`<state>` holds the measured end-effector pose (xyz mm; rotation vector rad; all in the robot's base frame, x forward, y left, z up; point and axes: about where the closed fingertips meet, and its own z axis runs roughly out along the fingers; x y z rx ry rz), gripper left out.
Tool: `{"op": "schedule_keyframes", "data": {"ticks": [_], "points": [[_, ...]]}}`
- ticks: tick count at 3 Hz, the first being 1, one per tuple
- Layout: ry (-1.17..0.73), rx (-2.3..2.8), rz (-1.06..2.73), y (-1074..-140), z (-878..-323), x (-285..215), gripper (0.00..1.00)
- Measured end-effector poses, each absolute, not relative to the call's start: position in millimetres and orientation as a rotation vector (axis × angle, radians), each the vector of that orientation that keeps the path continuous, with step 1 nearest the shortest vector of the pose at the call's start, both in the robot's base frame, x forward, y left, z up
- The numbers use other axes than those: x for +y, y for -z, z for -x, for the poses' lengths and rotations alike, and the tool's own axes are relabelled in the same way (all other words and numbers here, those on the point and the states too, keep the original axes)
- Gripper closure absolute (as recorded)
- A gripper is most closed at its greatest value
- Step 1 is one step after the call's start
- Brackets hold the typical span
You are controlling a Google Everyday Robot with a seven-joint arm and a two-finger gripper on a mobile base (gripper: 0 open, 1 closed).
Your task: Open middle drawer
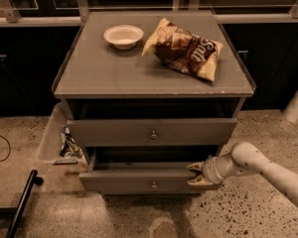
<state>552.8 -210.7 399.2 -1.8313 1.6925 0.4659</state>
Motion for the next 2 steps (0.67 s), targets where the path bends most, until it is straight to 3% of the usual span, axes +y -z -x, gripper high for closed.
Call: {"op": "schedule_keyframes", "data": {"ticks": [1, 2], "points": [[-0.481, 1.69, 1.828, -396.4, -543.1, -212.1, 0.64], [-0.48, 1.689, 1.828, -399.4, -543.1, -211.4, 0.88]]}}
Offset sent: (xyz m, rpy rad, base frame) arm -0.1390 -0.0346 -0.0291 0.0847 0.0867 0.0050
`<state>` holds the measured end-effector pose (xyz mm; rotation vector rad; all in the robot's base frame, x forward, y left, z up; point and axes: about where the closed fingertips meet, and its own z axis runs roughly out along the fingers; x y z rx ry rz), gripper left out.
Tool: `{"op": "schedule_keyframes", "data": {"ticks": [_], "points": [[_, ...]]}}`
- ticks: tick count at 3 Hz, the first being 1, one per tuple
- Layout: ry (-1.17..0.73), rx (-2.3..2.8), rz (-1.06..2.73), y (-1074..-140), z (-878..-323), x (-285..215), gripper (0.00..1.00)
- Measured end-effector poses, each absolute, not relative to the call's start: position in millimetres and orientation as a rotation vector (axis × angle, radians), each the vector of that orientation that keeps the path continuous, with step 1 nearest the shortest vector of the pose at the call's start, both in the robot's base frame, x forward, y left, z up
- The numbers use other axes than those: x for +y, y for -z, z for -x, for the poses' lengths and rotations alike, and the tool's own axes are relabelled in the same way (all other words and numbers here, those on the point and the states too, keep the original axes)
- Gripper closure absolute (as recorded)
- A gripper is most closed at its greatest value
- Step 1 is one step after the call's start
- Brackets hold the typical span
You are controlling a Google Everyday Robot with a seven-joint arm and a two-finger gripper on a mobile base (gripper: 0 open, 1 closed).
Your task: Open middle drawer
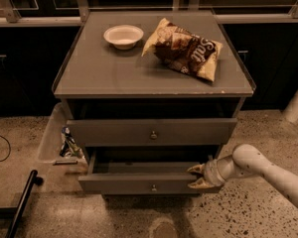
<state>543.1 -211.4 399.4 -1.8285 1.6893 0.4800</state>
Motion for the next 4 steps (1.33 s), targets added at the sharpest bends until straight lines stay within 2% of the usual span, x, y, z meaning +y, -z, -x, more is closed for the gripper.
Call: {"op": "schedule_keyframes", "data": {"ticks": [1, 2, 3, 4], "points": [[-0.459, 1.661, 1.837, -405.6, -537.3, -210.7, 1.0], [-0.477, 1.663, 1.842, -401.6, -520.9, -211.8, 1.0], [-0.477, 1.662, 1.842, -401.6, -520.9, -211.6, 0.81], [-0.478, 1.662, 1.842, -401.6, -520.8, -211.3, 0.57]]}}
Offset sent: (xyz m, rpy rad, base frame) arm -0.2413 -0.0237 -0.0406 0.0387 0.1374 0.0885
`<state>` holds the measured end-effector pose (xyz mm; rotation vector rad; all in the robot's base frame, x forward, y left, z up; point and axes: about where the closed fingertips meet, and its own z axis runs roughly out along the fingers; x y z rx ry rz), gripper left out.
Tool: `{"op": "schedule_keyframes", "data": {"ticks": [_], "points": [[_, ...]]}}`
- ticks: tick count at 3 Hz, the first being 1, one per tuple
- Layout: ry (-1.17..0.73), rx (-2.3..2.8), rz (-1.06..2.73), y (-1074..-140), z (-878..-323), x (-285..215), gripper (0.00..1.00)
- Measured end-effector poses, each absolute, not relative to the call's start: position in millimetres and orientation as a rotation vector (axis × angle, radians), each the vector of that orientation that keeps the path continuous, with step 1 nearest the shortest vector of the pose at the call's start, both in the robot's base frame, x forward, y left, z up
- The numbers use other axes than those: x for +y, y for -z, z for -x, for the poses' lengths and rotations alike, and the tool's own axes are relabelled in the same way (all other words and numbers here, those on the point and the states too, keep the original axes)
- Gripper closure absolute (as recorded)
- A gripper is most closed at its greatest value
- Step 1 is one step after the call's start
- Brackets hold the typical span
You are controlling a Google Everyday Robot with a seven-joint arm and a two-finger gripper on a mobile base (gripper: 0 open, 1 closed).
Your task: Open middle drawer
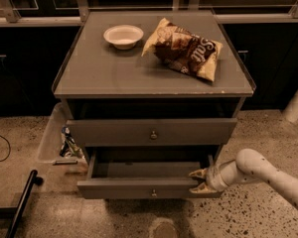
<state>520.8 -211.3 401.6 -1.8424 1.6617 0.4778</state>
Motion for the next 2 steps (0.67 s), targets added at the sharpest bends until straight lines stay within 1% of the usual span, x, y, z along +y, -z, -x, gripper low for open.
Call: {"op": "schedule_keyframes", "data": {"ticks": [1, 2], "points": [[-0.487, 1.633, 1.878, -401.8, -515.8, -200.1, 0.34], [-0.488, 1.631, 1.881, -402.0, -515.0, -201.0, 0.38]]}}
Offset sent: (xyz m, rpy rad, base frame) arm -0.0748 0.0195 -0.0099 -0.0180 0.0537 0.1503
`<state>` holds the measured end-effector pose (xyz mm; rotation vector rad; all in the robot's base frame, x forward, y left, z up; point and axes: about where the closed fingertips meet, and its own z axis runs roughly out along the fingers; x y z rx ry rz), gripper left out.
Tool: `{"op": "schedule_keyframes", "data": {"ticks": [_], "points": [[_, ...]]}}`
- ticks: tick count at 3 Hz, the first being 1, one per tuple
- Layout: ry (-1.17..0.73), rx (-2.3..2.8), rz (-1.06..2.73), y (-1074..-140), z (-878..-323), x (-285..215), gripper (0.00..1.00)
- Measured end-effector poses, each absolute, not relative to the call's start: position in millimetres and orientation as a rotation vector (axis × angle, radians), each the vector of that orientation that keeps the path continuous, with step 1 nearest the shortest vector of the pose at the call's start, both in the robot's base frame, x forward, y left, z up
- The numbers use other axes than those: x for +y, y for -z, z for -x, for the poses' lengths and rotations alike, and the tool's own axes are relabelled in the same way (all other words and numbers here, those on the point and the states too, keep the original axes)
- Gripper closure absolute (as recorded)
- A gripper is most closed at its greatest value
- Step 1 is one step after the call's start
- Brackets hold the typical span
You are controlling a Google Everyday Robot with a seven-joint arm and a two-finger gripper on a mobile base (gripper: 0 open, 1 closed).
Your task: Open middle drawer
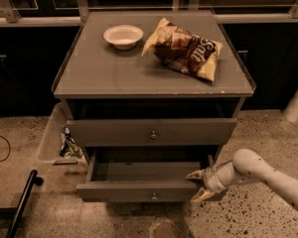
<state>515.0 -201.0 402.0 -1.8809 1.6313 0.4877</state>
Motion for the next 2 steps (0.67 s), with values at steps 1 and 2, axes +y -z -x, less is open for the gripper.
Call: {"op": "schedule_keyframes", "data": {"ticks": [1, 2], "points": [[-0.535, 1.606, 1.931, -397.9, -474.8, -198.9, 0.61], [-0.535, 1.605, 1.932, -399.4, -473.6, -199.0, 0.85]]}}
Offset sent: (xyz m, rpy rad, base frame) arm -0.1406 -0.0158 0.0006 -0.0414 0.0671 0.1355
